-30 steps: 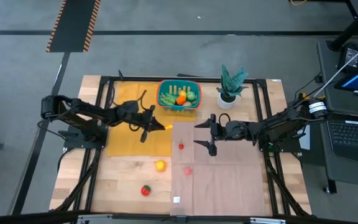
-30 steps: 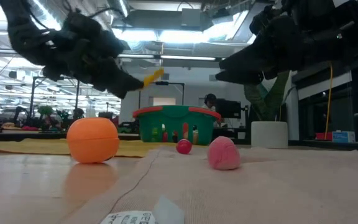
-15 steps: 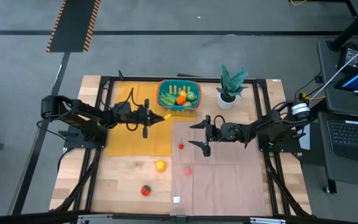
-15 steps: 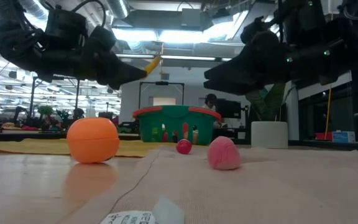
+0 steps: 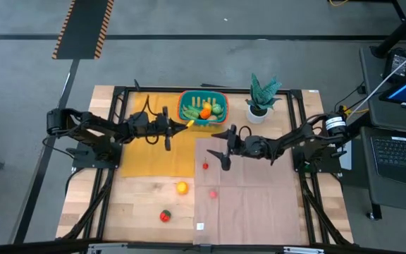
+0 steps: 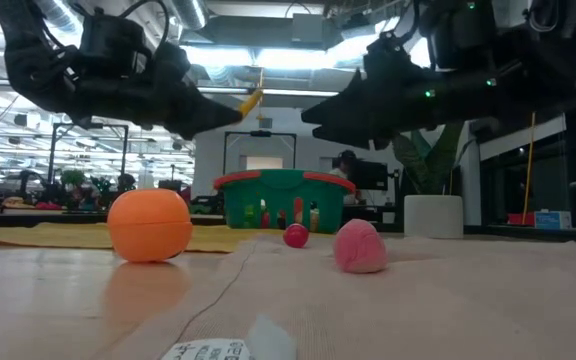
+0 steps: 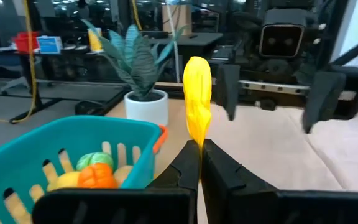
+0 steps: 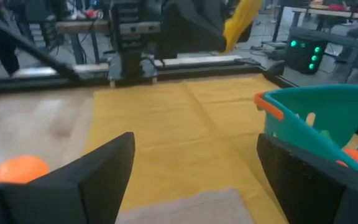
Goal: Pick and placing Produce into tupperware
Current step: Put the yellow corn into the blue basket
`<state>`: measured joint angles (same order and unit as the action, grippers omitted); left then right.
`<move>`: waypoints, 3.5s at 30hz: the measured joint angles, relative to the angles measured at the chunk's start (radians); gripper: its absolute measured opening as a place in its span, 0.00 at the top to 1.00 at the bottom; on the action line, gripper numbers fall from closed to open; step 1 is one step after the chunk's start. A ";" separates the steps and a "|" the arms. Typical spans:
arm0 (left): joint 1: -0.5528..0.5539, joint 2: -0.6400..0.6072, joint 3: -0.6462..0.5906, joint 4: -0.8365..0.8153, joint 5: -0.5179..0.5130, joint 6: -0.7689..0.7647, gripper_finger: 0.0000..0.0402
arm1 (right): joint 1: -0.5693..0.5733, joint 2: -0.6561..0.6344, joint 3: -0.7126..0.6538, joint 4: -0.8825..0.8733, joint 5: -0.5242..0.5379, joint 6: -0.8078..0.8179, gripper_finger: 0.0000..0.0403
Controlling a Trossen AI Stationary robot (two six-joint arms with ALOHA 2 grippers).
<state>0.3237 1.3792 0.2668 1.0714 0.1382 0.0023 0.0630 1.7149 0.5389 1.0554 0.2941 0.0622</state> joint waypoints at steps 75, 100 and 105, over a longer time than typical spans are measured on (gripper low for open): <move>0.294 0.301 0.916 -1.422 0.093 0.318 1.00 | -0.080 -0.001 0.003 -0.054 0.000 0.087 0.81; 0.308 0.491 1.067 -1.610 0.096 0.369 0.96 | -0.080 -0.001 0.003 -0.091 0.000 0.083 0.81; 0.292 0.490 1.067 -1.617 0.113 0.368 0.86 | -0.080 -0.001 0.003 -0.091 0.000 0.086 0.81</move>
<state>0.6162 1.8695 1.3342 -0.5460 0.2512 0.3698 -0.0167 1.7138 0.5423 0.9645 0.2943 0.1486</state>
